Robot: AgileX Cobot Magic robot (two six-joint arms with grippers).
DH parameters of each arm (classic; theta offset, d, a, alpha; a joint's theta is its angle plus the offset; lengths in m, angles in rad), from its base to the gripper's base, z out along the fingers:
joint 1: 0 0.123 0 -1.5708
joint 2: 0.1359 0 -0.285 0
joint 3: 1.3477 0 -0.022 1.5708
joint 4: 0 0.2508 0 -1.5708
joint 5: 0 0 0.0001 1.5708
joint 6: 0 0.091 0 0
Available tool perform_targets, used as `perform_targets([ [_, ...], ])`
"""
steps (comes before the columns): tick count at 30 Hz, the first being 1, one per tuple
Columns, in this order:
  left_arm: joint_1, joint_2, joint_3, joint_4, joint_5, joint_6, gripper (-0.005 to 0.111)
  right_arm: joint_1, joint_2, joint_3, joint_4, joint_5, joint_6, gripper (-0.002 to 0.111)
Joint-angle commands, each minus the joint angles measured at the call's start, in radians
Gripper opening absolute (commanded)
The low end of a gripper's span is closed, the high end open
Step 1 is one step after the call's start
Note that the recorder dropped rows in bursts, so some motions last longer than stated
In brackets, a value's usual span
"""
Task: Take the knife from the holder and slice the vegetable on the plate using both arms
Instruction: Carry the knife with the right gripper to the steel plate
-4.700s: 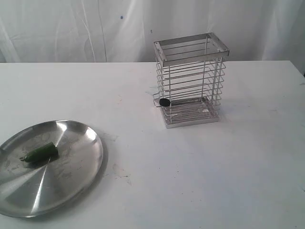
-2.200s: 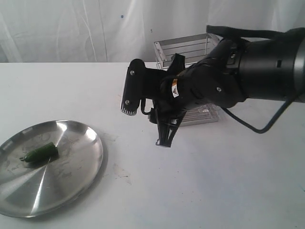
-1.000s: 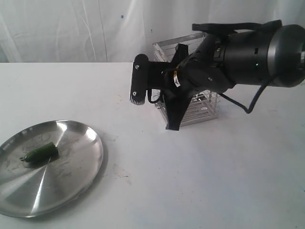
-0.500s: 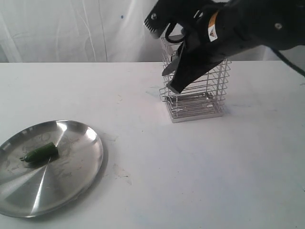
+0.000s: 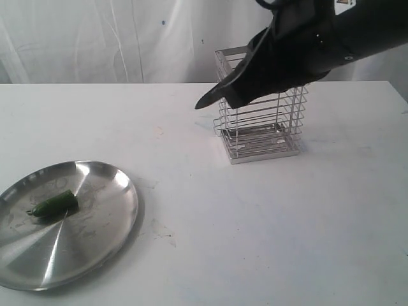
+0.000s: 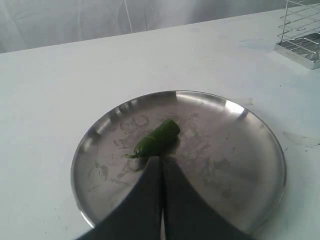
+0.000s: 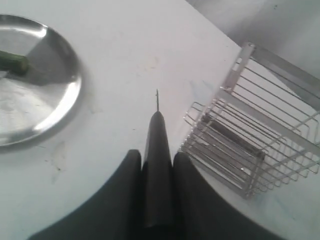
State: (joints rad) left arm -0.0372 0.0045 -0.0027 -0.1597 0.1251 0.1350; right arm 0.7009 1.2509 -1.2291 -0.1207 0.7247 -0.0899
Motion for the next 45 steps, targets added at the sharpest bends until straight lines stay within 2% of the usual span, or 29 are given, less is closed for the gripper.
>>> perform_targets([
  [1,-0.005,-0.004,0.003,-0.002,-0.001,0.0,0.0,0.07,-0.062,0.056,0.038,-0.074,0.017,0.0],
  [6,-0.005,-0.004,0.003,-0.002,-0.001,0.0,0.0,0.155,-0.08,0.165,0.044,-0.236,0.097,0.0],
  [12,-0.005,-0.004,0.003,-0.002,-0.001,0.0,0.0,0.209,-0.077,0.343,0.087,-0.594,0.206,0.0],
  [17,-0.005,-0.004,0.003,-0.002,-0.001,0.0,0.0,0.212,-0.04,0.438,0.151,-0.686,0.192,0.0],
  [22,-0.005,-0.004,0.003,-0.002,-0.001,0.0,0.0,0.212,-0.008,0.496,0.247,-0.834,0.073,0.0],
  [26,-0.005,-0.004,0.003,-0.002,-0.001,0.0,0.0,0.223,0.02,0.535,0.31,-0.912,0.061,0.0],
  [28,-0.005,-0.004,0.003,-0.002,-0.001,0.0,0.0,0.249,0.027,0.564,0.318,-0.974,0.059,0.0],
  [32,-0.005,-0.004,0.003,-0.002,-0.001,0.0,0.0,0.342,0.053,0.623,0.548,-1.064,-0.103,0.0],
  [35,-0.005,-0.004,0.003,-0.002,-0.001,0.0,0.0,0.41,0.096,0.682,0.609,-1.231,-0.175,0.0],
  [45,-0.005,-0.004,0.003,-0.002,-0.001,0.0,0.0,0.465,0.295,0.601,0.569,-1.31,-0.32,0.0],
])
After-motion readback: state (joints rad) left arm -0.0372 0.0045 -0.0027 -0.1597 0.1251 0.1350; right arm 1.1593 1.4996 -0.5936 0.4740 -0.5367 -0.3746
